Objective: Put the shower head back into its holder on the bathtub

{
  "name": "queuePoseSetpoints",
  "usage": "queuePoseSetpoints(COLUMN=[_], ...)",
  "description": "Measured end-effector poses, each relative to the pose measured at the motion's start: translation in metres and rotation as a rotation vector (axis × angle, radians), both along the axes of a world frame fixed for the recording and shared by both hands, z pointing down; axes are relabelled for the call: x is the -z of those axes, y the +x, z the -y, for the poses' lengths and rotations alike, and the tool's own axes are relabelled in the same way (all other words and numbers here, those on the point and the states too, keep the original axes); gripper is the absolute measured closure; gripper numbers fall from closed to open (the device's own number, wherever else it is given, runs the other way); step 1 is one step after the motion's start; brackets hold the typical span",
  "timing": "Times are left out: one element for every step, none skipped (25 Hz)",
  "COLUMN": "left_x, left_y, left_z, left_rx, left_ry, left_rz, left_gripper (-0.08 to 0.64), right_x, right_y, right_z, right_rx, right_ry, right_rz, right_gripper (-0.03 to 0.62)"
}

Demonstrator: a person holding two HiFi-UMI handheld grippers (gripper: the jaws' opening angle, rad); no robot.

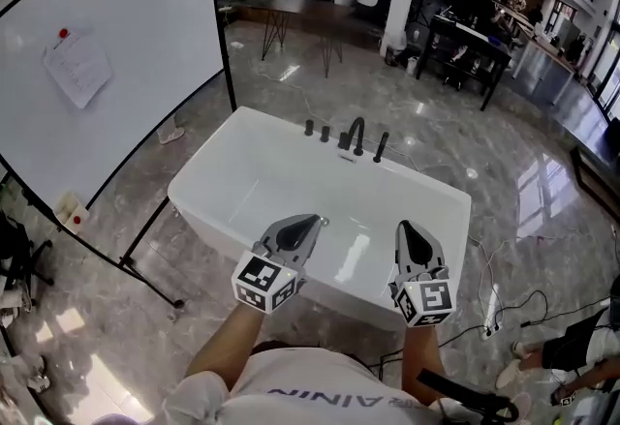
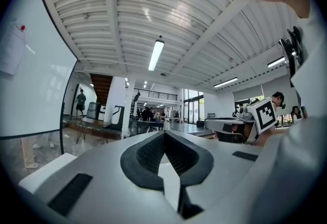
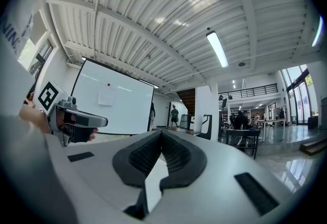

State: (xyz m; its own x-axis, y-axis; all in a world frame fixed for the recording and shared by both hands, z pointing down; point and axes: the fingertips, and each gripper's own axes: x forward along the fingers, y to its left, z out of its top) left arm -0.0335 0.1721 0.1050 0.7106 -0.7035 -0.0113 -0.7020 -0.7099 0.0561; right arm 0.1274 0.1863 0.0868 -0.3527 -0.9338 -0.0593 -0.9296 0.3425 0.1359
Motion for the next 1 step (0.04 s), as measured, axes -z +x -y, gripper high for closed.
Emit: queuePoseSetpoints(left_x=[0.001], left_y=[-0.0006], left_z=[0.0027], left_rx=[0.003], left_ry=[0.004], left_rz=[0.0], left_gripper=[0.545], right_x=[-0.0005], right_y=[-0.0013], right_z=[0.003], right_rx=[0.005], right_ry=[0.001], right_rz=[0.002], right_gripper=[0.583])
